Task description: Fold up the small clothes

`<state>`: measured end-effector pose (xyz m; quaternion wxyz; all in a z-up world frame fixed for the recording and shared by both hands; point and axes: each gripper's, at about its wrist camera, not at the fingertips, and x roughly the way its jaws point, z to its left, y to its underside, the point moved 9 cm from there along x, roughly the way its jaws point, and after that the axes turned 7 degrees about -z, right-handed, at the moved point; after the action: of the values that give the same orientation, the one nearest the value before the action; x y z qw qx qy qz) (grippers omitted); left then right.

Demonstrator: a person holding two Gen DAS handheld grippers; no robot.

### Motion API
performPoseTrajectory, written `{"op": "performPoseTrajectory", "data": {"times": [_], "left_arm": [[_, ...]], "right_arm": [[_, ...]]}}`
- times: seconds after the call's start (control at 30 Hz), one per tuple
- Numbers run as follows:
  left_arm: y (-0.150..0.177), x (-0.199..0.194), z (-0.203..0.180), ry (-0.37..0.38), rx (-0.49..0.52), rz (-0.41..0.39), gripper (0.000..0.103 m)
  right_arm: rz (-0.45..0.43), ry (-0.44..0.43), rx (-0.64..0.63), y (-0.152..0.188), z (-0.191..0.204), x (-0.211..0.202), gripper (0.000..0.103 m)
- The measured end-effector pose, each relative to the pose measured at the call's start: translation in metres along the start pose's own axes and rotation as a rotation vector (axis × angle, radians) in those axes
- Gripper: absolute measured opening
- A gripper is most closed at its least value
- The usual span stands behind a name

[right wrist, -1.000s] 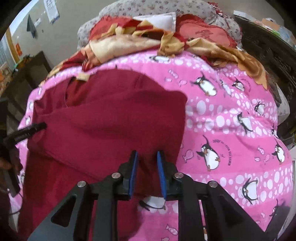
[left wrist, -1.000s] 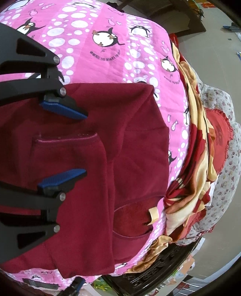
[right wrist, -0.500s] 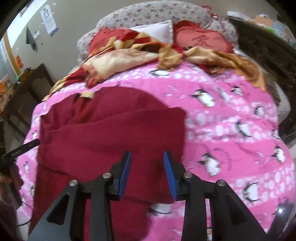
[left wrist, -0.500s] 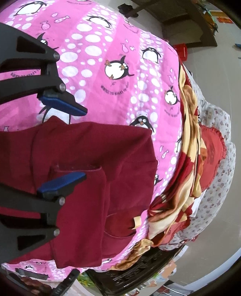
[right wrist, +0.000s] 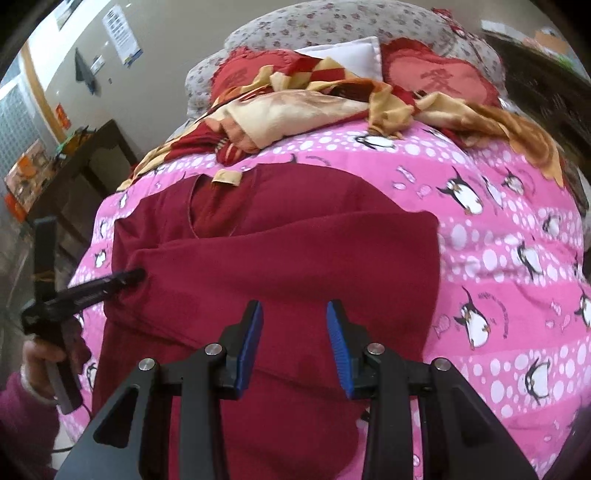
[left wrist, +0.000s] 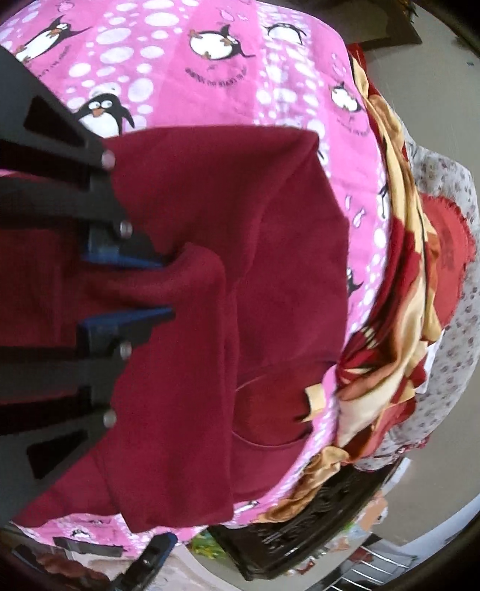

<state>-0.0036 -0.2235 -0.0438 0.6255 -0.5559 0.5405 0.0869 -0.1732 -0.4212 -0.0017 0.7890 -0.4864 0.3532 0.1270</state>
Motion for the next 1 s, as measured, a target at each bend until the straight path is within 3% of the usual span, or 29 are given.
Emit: {"op": "performPoseTrajectory", "data": {"times": [0.13, 0.27, 0.5, 0.67, 0.9, 0.97, 1.0], "left_arm": [[-0.018, -0.031, 0.005, 0.064, -0.042, -0.073, 0.012], [-0.03, -0.052, 0.019, 0.037, -0.043, -0.121, 0.012], [-0.008, -0.017, 0.032, -0.021, -0.069, -0.04, 0.013], [-0.005, -0.014, 0.042, -0.029, -0.109, -0.035, 0.023], [0.0, -0.035, 0.039, -0.052, -0.079, -0.053, 0.052], [0.003, -0.042, 0.038, -0.08, -0.066, -0.069, 0.064], [0.005, -0.045, 0.039, -0.098, -0.059, -0.077, 0.065]], "right_arm": [[-0.017, 0.019, 0.033, -0.002, -0.016, -0.007, 0.038], [-0.031, 0.043, 0.052, -0.006, -0.028, -0.008, 0.038], [-0.006, 0.099, 0.031, -0.012, -0.038, 0.022, 0.038], [0.058, 0.137, 0.017, -0.012, -0.053, 0.047, 0.038], [0.046, 0.079, -0.025, 0.002, -0.03, -0.003, 0.038], [0.09, 0.123, -0.056, 0.018, -0.032, 0.003, 0.038], [0.123, 0.167, -0.072, 0.027, -0.039, 0.012, 0.038]]}}
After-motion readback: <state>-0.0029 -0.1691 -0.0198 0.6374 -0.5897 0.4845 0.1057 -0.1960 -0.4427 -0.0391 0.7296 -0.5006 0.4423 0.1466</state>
